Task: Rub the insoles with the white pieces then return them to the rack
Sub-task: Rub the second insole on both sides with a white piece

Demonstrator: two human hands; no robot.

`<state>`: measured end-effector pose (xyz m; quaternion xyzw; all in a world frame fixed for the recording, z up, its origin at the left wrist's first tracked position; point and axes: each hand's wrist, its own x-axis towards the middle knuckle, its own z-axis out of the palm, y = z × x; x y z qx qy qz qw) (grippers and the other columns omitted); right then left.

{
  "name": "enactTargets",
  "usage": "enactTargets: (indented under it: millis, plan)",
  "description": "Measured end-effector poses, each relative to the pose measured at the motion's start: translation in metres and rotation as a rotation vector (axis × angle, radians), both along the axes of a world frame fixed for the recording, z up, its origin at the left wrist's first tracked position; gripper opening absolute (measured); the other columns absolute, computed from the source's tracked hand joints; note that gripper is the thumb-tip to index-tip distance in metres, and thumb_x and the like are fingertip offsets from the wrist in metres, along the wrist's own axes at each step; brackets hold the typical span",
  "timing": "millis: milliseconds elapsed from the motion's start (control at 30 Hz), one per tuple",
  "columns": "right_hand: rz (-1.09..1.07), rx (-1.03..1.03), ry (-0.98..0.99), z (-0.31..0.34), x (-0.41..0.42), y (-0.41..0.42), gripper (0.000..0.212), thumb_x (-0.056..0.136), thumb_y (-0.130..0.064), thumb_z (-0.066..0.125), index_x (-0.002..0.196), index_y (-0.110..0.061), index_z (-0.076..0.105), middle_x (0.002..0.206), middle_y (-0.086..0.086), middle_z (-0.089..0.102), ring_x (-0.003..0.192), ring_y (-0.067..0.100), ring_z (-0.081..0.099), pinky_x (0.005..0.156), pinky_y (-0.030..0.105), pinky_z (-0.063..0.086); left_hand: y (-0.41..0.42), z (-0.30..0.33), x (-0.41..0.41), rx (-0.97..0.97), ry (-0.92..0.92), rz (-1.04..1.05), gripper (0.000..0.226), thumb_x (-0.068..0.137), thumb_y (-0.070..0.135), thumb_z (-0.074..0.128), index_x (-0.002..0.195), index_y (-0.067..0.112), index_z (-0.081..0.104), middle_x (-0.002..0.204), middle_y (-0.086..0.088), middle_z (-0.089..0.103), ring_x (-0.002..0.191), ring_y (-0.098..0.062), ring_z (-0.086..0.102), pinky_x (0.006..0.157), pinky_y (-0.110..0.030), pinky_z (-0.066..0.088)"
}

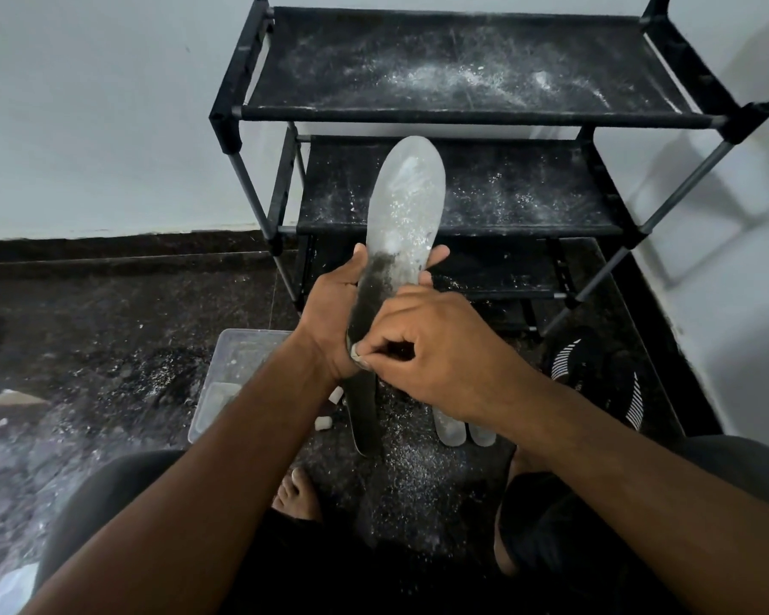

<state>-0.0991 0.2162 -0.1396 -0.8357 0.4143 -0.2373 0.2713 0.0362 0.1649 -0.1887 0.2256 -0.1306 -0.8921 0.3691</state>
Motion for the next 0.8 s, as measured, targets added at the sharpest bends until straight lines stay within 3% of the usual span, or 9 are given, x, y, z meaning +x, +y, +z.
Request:
enactTargets:
  millis: [167,300,400,467,533,600,633,733,800]
  plan:
    - [-0.002,0.099,0.044,0.003,-0.009,-0.003,0.004,0.081,-0.021,0.077,0.078,-0.018,0.078,0.079,-0.011,0.07,0.081,0.002,0.061,0.083,0.022,0.049,0.001,-0.003,-0.003,0.019,-0.029,0.028,0.073,0.109,0.056,0.027,0.154,0.0,0.04,0.122,-0.016,0.065,0.102,-0.021,0.062,0.09,-0.033,0.058]
    - [-0.096,-0.082,0.071,0.008,0.001,-0.001,0.009,0.082,-0.021,0.075,0.075,-0.015,0.075,0.075,-0.004,0.071,0.08,0.014,0.063,0.085,0.041,0.048,0.005,0.0,-0.013,0.03,-0.053,0.071,0.065,0.11,0.05,0.029,0.143,-0.001,0.053,0.135,-0.021,0.065,0.108,-0.026,0.071,0.087,-0.034,0.06]
    - [-0.021,0.159,0.04,0.012,-0.006,0.0,0.007,0.082,-0.02,0.078,0.077,-0.016,0.078,0.076,-0.013,0.07,0.075,-0.002,0.062,0.087,0.019,0.046,0.004,0.0,-0.008,0.015,-0.089,0.074,0.068,0.11,0.052,0.027,0.144,0.0,0.055,0.14,-0.017,0.059,0.107,-0.023,0.063,0.09,-0.034,0.059]
    - [-0.035,0.225,-0.004,0.016,-0.006,0.0,0.008,0.084,-0.016,0.076,0.08,-0.01,0.079,0.08,-0.006,0.074,0.078,-0.002,0.064,0.081,0.01,0.045,0.002,0.0,-0.006,0.016,-0.096,0.076,0.069,0.11,0.052,0.027,0.144,-0.001,0.056,0.144,-0.017,0.057,0.109,-0.022,0.06,0.093,-0.034,0.057]
    - [-0.089,0.135,-0.025,0.015,-0.002,-0.001,0.014,0.088,-0.015,0.07,0.083,-0.005,0.078,0.084,0.007,0.075,0.083,0.013,0.067,0.084,0.017,0.046,0.003,0.001,-0.009,-0.004,-0.126,0.085,0.066,0.111,0.05,0.027,0.145,0.001,0.053,0.145,-0.02,0.058,0.115,-0.026,0.065,0.095,-0.035,0.058]
    - [-0.093,-0.019,0.052,0.013,0.002,-0.002,0.012,0.085,-0.019,0.072,0.08,-0.011,0.077,0.081,0.004,0.073,0.084,0.022,0.066,0.087,0.04,0.049,0.004,0.001,-0.011,-0.01,-0.149,0.091,0.063,0.111,0.049,0.026,0.142,0.003,0.056,0.139,-0.02,0.063,0.115,-0.026,0.068,0.095,-0.034,0.058]
    - [-0.059,-0.025,0.083,0.01,0.0,-0.002,0.009,0.083,-0.02,0.074,0.078,-0.013,0.076,0.078,0.001,0.072,0.082,0.02,0.066,0.086,0.043,0.049,0.004,0.0,-0.01,-0.008,-0.155,0.097,0.064,0.111,0.05,0.027,0.142,0.003,0.057,0.139,-0.019,0.063,0.113,-0.025,0.067,0.095,-0.034,0.058]
    - [0.058,0.2,0.055,0.006,-0.012,-0.002,0.004,0.081,-0.016,0.077,0.077,-0.015,0.079,0.077,-0.008,0.071,0.075,0.004,0.066,0.078,0.023,0.054,0.002,-0.001,-0.006,0.021,-0.14,0.087,0.07,0.11,0.053,0.027,0.141,-0.001,0.058,0.148,-0.016,0.053,0.103,-0.021,0.06,0.092,-0.034,0.055]
    - [0.042,0.188,0.026,0.005,-0.007,-0.001,0.004,0.08,-0.013,0.077,0.077,-0.013,0.079,0.076,-0.009,0.072,0.072,-0.002,0.063,0.076,0.012,0.048,0.001,-0.001,-0.005,0.01,-0.131,0.073,0.071,0.11,0.054,0.027,0.143,-0.001,0.057,0.148,-0.017,0.052,0.102,-0.021,0.06,0.091,-0.034,0.054]
